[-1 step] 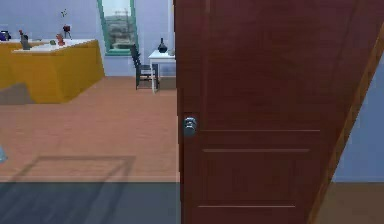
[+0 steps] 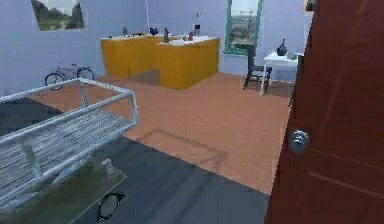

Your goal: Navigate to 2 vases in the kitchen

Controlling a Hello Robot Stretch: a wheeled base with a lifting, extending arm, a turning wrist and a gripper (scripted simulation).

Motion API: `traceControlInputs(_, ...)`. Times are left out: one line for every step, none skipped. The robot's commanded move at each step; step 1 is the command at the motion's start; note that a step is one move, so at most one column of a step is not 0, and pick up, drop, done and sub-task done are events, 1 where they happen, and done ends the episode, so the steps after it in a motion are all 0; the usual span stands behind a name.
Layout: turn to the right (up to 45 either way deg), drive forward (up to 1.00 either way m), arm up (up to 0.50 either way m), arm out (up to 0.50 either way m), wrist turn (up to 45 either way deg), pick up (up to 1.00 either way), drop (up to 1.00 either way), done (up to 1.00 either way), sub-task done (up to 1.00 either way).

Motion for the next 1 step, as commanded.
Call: traceControlInputs(0.0, 0.85, 0.00, 0.00, 0.0, 0.00, 0.00, 0.00, 0.00)
